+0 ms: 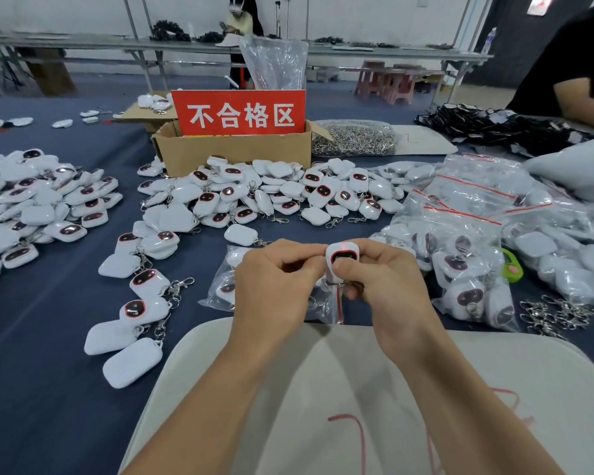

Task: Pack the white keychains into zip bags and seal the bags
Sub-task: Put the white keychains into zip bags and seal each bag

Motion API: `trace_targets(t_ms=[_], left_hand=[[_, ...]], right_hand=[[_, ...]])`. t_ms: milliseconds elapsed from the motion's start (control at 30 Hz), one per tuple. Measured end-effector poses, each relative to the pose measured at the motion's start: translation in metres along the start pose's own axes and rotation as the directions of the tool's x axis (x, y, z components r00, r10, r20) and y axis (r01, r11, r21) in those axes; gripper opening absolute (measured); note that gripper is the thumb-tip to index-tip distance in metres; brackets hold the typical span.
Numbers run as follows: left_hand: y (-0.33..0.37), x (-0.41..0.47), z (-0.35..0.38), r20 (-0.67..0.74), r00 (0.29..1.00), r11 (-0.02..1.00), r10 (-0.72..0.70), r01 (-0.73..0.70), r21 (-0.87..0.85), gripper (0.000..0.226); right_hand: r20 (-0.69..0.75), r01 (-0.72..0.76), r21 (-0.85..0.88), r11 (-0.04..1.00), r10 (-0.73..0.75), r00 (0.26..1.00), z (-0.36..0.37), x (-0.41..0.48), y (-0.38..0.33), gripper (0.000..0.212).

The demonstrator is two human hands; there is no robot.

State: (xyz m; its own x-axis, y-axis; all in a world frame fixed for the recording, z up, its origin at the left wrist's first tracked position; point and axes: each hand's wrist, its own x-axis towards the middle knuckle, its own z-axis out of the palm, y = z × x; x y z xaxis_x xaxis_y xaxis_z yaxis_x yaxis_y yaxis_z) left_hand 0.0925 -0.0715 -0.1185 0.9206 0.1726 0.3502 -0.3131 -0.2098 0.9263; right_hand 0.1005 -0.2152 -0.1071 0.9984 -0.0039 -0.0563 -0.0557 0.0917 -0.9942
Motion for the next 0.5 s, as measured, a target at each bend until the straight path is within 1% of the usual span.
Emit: trace_targets(t_ms=[67,133,267,367,500], left_hand=[[-0.0006,-0.0014,0.0016,-0.028,1.000,1.000,0.007,-0.006,0.030,0.026],[-0.0027,-0.0012,0.0023,-0.062,0.998,0.999,-0.027,0.029,0.041,0.025],[-0.0042,0.0001,0.0040,-0.095,0.992,0.996,-0.081,0.084,0.031,0.025],[-0.0030,-0.0002,0.0043,-0.095,0.991,0.995,-0.092,0.096,0.029,0.026],[-0.0035,0.0015,0.0044,-0.103,0.989,0.994,-0.103,0.105,0.017,0.031]], right_hand=[[0.012,0.008,-0.004,1.000,-0.008,1.000,0.0005,-0.0001,0.0013,0.015],[0.041,0.006,-0.030,1.000,-0.004,0.999,0.0013,-0.0007,0.0022,0.015],[0.099,0.029,-0.095,0.995,-0.019,0.995,0.0025,-0.0023,0.0038,0.032],[0.142,0.028,-0.052,0.998,-0.021,0.990,0.0036,-0.0024,0.0046,0.035],[0.131,0.036,-0.011,0.999,-0.034,0.991,0.0049,-0.0017,0.0060,0.034]])
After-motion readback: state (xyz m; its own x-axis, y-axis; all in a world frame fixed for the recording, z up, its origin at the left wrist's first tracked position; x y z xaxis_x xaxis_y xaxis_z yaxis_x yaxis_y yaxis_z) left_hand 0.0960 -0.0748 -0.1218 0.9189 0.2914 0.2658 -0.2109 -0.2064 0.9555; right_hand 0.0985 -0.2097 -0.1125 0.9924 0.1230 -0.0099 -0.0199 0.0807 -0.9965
